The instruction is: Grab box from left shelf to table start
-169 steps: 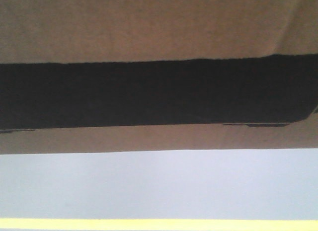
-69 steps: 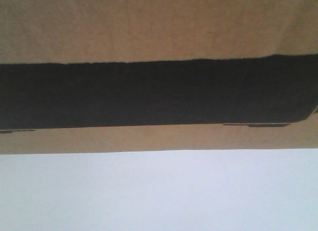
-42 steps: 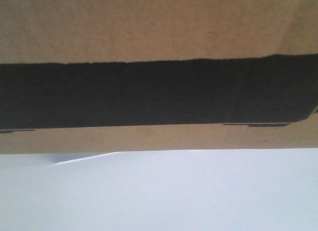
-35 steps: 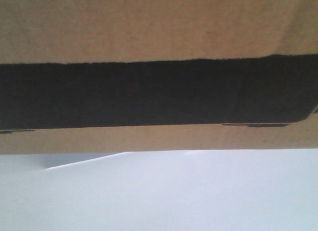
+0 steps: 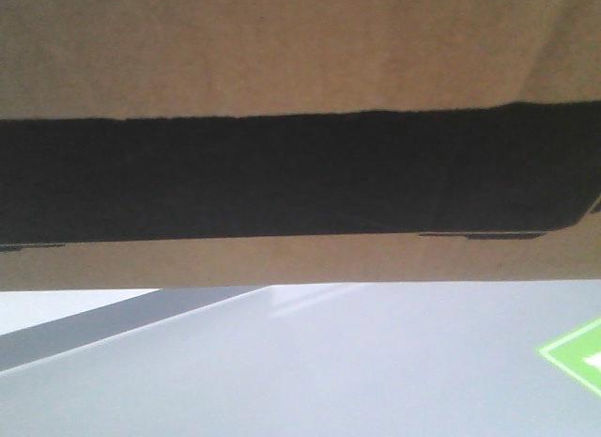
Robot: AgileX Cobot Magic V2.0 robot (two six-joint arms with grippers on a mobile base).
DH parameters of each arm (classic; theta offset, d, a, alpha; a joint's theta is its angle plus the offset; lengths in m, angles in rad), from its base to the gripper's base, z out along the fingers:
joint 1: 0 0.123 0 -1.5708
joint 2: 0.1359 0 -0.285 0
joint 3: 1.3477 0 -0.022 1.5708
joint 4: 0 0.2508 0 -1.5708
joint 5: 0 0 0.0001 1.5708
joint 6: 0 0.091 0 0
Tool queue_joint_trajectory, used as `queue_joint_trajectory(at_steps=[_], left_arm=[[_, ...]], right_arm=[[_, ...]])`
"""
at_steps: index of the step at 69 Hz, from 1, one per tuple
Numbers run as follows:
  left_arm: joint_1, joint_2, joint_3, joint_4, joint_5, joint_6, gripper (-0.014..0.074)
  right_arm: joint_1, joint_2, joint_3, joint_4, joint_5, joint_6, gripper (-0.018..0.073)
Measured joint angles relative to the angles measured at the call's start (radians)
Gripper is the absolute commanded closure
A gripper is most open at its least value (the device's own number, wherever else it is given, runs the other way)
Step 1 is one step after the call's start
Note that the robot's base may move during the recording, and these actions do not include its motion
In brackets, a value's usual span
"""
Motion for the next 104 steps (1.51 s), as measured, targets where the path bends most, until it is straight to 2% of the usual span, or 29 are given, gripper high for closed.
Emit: queue_joint_trajectory(at_steps=[104], left_arm=[[0.000,0.000,0.001,-0.002,0.000,0.000,0.0700]], right_arm=[[0.000,0.000,0.000,0.000,0.004,0.000,0.0491]])
